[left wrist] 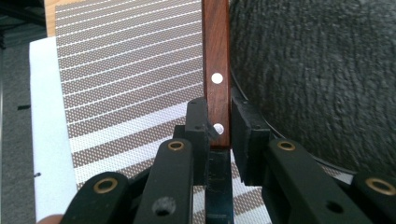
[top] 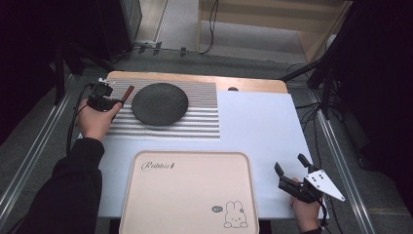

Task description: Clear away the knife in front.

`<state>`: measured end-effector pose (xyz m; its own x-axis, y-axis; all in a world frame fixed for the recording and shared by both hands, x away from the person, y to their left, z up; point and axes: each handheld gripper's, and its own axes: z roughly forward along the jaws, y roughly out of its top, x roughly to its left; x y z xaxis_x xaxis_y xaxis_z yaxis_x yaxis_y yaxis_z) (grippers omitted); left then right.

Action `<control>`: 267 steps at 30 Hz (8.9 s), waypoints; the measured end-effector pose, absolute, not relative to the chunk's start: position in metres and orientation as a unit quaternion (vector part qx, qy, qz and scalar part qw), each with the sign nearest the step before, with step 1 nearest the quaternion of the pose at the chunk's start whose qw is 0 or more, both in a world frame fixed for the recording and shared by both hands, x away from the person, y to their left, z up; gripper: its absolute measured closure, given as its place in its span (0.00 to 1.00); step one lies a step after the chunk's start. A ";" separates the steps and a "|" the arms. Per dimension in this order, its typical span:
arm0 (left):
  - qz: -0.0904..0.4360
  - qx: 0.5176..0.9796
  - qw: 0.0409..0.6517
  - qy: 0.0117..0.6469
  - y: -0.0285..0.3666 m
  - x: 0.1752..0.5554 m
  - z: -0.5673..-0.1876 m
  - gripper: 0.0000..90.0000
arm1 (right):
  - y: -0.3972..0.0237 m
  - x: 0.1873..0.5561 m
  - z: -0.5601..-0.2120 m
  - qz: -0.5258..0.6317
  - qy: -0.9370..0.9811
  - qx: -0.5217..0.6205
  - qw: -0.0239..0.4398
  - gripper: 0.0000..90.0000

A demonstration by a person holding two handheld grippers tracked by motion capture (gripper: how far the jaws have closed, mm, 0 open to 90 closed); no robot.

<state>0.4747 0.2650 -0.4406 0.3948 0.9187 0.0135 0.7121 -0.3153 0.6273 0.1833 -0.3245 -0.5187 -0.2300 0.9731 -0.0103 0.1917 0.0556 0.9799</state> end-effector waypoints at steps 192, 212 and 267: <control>0.111 0.860 0.367 0.336 0.148 0.246 -0.488 1.00 | -0.325 0.185 -0.518 0.495 0.613 0.480 0.385 0.11; 0.081 0.884 0.325 0.326 0.187 0.227 -0.492 1.00 | -0.325 0.185 -0.518 0.497 0.613 0.480 0.384 0.11; 0.178 0.760 0.489 0.389 0.255 0.246 -0.479 0.00 | -0.326 0.186 -0.518 0.498 0.614 0.478 0.382 0.11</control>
<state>0.2463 0.2553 -0.4785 0.6344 0.7651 -0.1101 0.4169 -0.2186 0.8823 0.1858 -0.3258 -0.5183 -0.2500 0.9682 0.0066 0.2068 0.0467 0.9773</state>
